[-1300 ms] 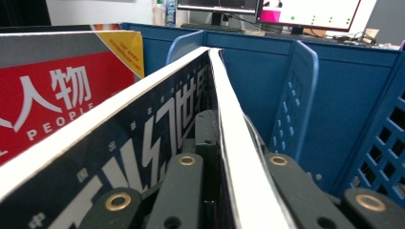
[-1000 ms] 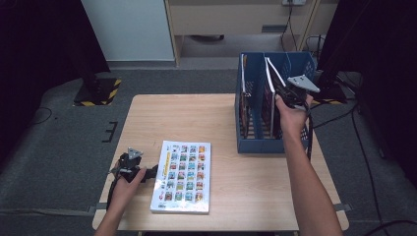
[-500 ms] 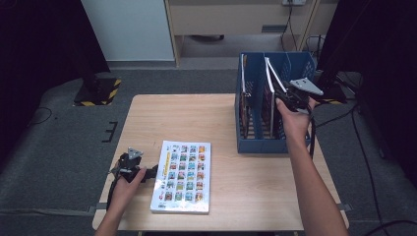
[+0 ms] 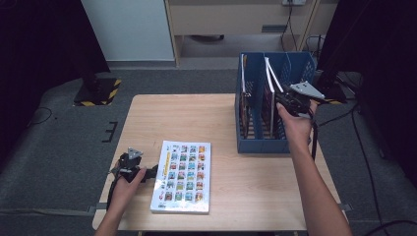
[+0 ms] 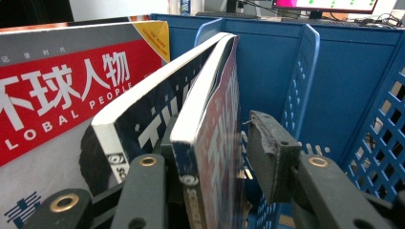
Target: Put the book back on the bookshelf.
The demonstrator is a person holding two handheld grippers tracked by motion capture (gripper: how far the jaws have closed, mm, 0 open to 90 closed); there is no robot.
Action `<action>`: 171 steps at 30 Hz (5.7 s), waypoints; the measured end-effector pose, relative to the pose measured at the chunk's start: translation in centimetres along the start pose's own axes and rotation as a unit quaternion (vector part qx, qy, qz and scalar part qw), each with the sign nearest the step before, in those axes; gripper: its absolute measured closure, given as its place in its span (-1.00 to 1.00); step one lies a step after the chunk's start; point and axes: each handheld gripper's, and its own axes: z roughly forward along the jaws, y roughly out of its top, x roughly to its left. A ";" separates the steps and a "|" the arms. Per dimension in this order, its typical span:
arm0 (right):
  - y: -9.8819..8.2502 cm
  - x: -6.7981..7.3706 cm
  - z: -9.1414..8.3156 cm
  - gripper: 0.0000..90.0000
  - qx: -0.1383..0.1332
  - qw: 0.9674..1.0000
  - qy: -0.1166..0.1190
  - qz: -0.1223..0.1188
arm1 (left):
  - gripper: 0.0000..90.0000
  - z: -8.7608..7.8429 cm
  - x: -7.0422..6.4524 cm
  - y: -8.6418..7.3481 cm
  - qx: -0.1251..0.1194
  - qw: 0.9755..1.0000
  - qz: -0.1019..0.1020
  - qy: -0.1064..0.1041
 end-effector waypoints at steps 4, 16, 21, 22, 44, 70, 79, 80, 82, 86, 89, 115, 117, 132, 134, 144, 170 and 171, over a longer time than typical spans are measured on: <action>-0.1 0.0 -0.5 0.39 0.000 1.000 0.005 0.003 | -1.00 0.0 0.0 0.0 0.000 1.000 0.000 0.000; -0.2 -0.1 -1.4 0.52 0.002 1.000 0.015 0.005 | -1.00 0.0 0.0 0.0 0.000 1.000 0.000 0.000; -0.3 -0.1 -1.6 0.56 0.003 1.000 0.018 0.007 | -1.00 0.0 0.0 0.0 0.000 1.000 0.000 0.000; -0.3 -0.1 -1.6 0.57 0.003 1.000 0.018 0.007 | -1.00 0.0 0.0 0.0 0.000 1.000 0.000 0.000; -0.3 0.2 -4.2 0.56 -0.003 0.999 0.035 0.017 | -1.00 0.0 0.0 0.0 0.000 1.000 0.000 0.000; -2.3 2.0 -6.0 0.25 0.006 0.998 0.060 0.003 | -1.00 0.0 0.0 0.0 0.000 1.000 -0.002 0.001; -3.5 4.7 -7.4 -0.07 0.001 0.997 0.082 -0.007 | -1.00 0.0 0.0 0.0 0.000 1.000 -0.002 0.001; -3.6 5.0 -7.6 -0.11 0.002 0.996 0.085 -0.011 | -1.00 0.0 0.0 0.0 0.000 1.000 -0.002 0.001; -4.1 5.7 -7.7 -0.17 0.005 0.996 0.091 -0.012 | -1.00 0.0 0.0 0.0 -0.001 1.000 -0.003 0.000; -5.1 7.1 -7.7 -0.30 0.015 0.995 0.102 -0.018 | -1.00 0.0 0.0 0.0 0.000 1.000 -0.003 0.000; -5.7 8.2 -7.6 -0.40 0.023 0.993 0.115 -0.013 | -1.00 0.0 0.0 0.0 -0.001 1.000 -0.003 0.000; -10.0 16.4 -5.9 -0.67 0.109 0.968 0.218 -0.067 | -0.83 -1.1 -0.1 0.7 -0.034 0.999 0.011 -0.035; -10.3 16.7 -5.9 -0.64 0.115 0.965 0.224 -0.068 | -0.83 -1.4 -0.2 0.9 -0.039 0.998 0.008 -0.038; -12.7 19.2 -5.4 -0.67 0.164 0.946 0.259 -0.105 | -0.78 -1.3 -3.1 1.6 -0.015 0.993 0.009 -0.116; -12.9 19.4 -5.4 -0.69 0.166 0.945 0.264 -0.101 | -0.78 -1.1 -3.5 1.6 -0.006 0.993 0.014 -0.117; -14.4 20.4 -4.1 -0.49 0.203 0.932 0.280 -0.104 | -0.70 -0.4 -3.4 1.2 0.002 0.991 -0.008 -0.134; -16.8 22.2 -2.9 -0.49 0.237 0.918 0.315 -0.049 | -0.25 -1.5 -3.6 2.0 -0.022 0.987 -0.048 -0.155; -16.8 22.2 -2.9 -0.49 0.239 0.917 0.315 -0.046 | -0.22 -1.7 -3.7 2.1 -0.030 0.985 -0.053 -0.159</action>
